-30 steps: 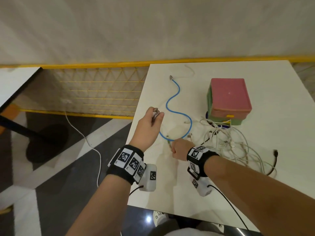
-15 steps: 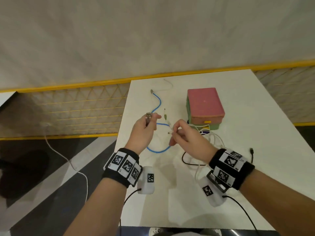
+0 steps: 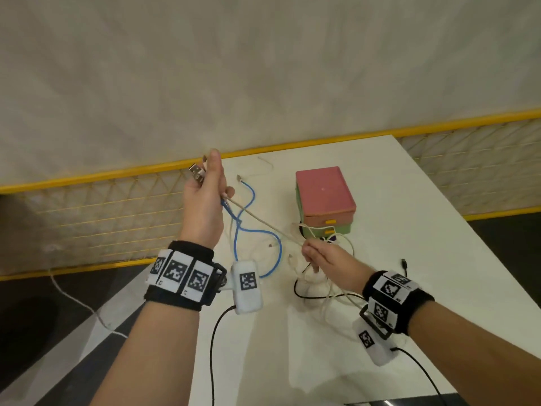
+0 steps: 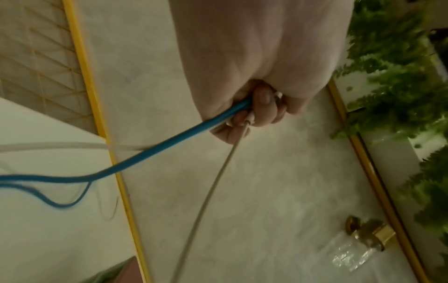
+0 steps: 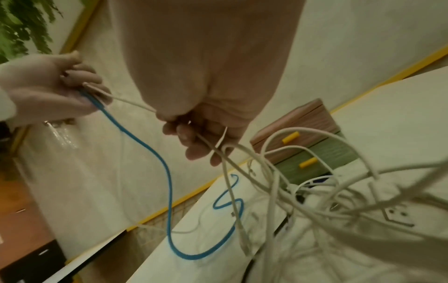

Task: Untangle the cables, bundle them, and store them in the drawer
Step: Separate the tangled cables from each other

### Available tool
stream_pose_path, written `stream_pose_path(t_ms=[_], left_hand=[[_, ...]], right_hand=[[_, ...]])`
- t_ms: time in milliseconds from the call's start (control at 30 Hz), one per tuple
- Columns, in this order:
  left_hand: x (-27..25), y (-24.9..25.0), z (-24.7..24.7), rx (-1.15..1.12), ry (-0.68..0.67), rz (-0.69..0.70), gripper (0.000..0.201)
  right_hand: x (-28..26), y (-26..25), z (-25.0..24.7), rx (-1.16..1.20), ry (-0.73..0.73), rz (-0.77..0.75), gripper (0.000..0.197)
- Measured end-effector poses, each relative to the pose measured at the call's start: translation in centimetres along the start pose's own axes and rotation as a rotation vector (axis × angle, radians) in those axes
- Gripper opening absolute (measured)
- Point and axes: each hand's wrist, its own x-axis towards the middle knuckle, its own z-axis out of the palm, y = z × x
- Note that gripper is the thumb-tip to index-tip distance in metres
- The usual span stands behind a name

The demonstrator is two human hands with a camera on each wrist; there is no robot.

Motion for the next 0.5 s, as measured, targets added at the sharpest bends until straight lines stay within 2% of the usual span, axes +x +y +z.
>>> stream_pose_path(t_ms=[100,200,267,333,400,467,500], left_hand=[[-0.3,0.0,-0.4,0.039,-0.101,0.03,0.046],[-1.1,-0.7,0.1,0.177,-0.239,-0.021,0.047],[-2.1,-1.3,1.1,0.436,-0.348,-0.012,0.034],[-3.1,-2.3,2.1,0.708,-0.525,-0.001,0.022],[-3.8,-3.5,2.8,0.906,-0.662,-0.045,0.032],[-3.9,-4.0,3.1,0.944,-0.674,-0.073,0.041],[-3.8,-3.8,3.2,0.908,-0.655,-0.065,0.04]], right_hand=[[0.2,-0.2,-1.1,0.007,0.071,0.011,0.025],[0.5,-0.8,-2.3,0.005,0.135,-0.02,0.024],[0.6,-1.5,-2.8,0.004,0.173,-0.071,0.026],[0.8,-2.7,-3.3,0.017,0.207,-0.129,0.032],[0.8,-3.9,-3.8,0.069,0.232,-0.178,0.03],[0.8,-4.6,-4.3,0.111,0.234,-0.2,0.022],[0.7,-4.7,-4.4,0.123,0.225,-0.205,0.022]])
